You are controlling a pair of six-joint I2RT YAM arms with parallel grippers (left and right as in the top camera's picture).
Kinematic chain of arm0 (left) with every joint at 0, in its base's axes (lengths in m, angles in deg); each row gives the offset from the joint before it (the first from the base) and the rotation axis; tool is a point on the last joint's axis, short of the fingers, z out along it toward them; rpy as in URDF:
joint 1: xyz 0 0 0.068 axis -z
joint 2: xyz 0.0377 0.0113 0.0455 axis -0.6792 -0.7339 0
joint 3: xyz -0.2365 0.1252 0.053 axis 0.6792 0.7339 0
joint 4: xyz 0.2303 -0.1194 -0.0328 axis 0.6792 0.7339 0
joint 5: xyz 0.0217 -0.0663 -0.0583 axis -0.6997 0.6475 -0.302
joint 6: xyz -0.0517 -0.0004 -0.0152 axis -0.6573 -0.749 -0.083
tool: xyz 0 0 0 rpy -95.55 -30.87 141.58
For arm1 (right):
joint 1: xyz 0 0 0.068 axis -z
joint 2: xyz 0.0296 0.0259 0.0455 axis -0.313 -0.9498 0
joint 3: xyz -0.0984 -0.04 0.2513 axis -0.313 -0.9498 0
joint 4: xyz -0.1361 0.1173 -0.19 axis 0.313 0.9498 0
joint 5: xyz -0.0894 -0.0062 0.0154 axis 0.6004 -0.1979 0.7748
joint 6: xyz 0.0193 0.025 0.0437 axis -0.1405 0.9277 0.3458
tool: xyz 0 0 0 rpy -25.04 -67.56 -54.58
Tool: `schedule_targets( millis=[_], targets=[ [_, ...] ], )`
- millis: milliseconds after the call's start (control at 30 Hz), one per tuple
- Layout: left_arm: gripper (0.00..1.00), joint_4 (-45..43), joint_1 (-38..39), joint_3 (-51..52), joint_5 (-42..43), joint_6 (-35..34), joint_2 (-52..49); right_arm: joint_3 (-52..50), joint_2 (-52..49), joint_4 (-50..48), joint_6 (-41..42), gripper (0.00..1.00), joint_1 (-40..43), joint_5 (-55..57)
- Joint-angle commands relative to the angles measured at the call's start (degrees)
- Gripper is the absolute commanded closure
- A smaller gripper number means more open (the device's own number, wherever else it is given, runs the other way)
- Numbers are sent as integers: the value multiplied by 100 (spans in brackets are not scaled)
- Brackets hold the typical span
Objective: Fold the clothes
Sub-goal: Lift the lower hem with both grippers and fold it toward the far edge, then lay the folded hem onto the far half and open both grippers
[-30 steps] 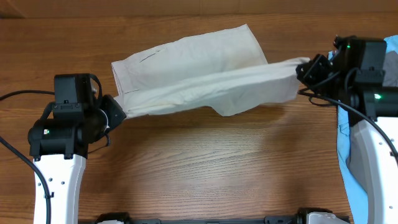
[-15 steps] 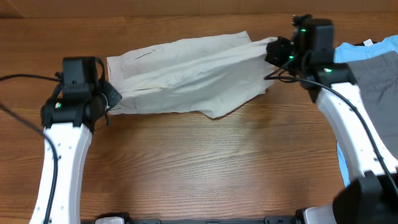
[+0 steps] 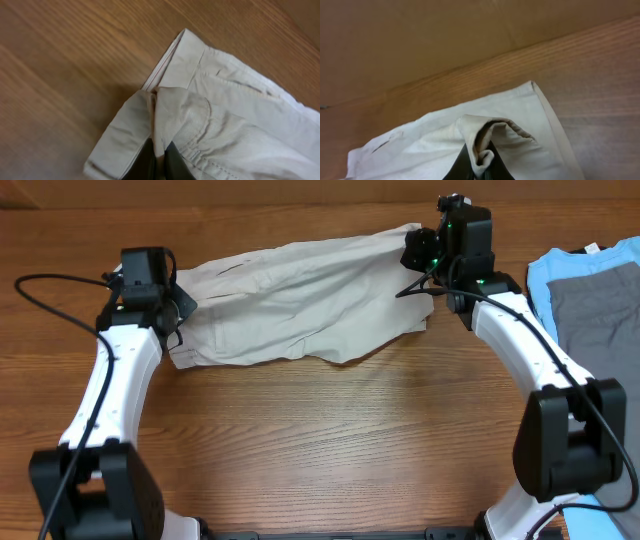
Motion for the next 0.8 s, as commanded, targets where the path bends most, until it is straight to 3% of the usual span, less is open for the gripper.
schedule_targets(
  millis=[0, 233, 433, 467, 500, 567, 667, 767],
  targets=[
    [96, -337, -118, -138, -306, -46, -442, 184, -291, -321, -48, 96, 42, 254],
    [96, -1252, -118, -138, -310, 647, -968, 184, -855, -999, -48, 96, 42, 256],
    [87, -1882, -118, -138, -295, 809, -994, 184, -1204, -1471, -46, 91, 42, 254],
    [76, -1954, -118, -138, -295, 804, -994, 184, -1233, -1539, -46, 85, 42, 254],
    [58, -1989, -118, -138, -293, 800, -994, 184, -1239, -1563, -46, 73, 42, 256],
    [44, -2098, -118, -138, -170, 859, -994, 184, -1241, -1663, -48, 34, 42, 254],
    [25, -2247, -118, -188, 79, 1314, -949, 186, -1211, -1908, -68, 14, 42, 160],
    [17, -1978, -116, -334, 262, 1530, -728, 234, -981, -1770, -339, 4, 52, -195]
  ],
)
